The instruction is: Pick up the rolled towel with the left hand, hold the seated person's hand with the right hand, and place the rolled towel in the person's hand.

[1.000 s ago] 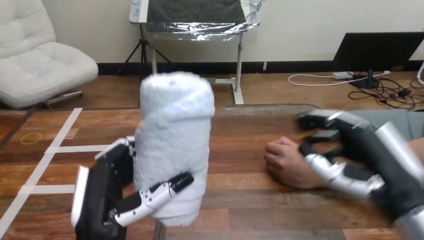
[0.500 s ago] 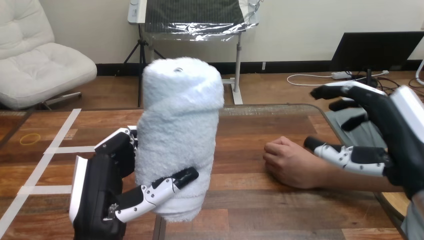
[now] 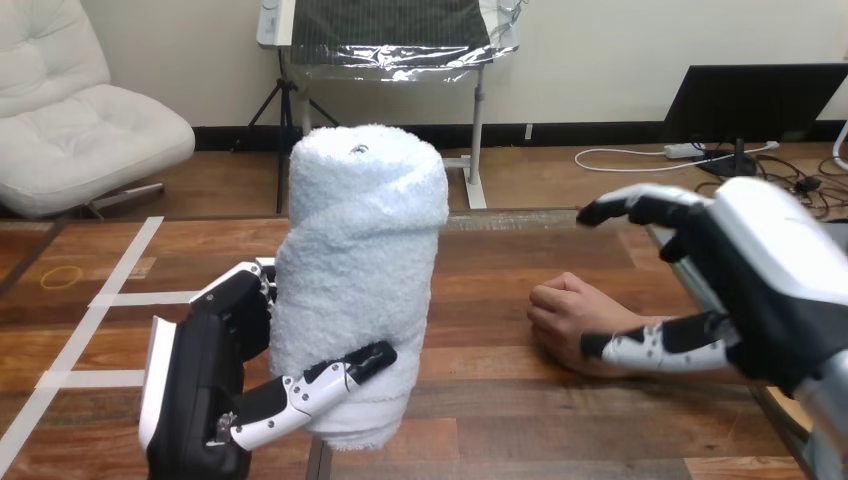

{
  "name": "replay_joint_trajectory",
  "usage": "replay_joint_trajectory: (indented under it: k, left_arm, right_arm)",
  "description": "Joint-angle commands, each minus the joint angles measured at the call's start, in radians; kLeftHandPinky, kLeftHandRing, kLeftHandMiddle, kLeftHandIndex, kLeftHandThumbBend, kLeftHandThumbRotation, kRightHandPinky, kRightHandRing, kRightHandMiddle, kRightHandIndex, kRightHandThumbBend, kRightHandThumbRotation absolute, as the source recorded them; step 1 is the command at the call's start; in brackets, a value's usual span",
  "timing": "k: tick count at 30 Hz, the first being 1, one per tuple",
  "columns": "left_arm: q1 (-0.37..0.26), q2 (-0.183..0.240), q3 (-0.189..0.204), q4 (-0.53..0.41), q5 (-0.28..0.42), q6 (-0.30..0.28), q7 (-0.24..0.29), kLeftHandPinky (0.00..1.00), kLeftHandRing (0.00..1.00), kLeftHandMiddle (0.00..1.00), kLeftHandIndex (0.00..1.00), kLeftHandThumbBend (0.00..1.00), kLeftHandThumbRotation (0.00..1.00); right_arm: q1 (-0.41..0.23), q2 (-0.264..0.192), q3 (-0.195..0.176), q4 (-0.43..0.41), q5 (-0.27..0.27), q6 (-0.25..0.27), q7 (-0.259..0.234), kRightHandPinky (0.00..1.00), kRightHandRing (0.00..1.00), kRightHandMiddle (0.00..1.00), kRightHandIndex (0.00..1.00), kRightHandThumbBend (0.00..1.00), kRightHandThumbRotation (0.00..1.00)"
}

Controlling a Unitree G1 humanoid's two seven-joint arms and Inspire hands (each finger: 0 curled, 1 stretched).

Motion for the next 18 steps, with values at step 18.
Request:
replay_joint_trajectory:
  k: [18]
  left_arm:
    - [-0.039, -0.042, -0.009, -0.008, 0.011, -0.045, -0.016, 0.35, 0.36, 0.41, 0.51, 0.63, 0.05]
  right_arm:
    - [-0.142, -0.064, 0.008, 0.076, -0.117, -0.023, 0.178, 0.77, 0.89, 0.87, 0.80, 0.86, 0.00]
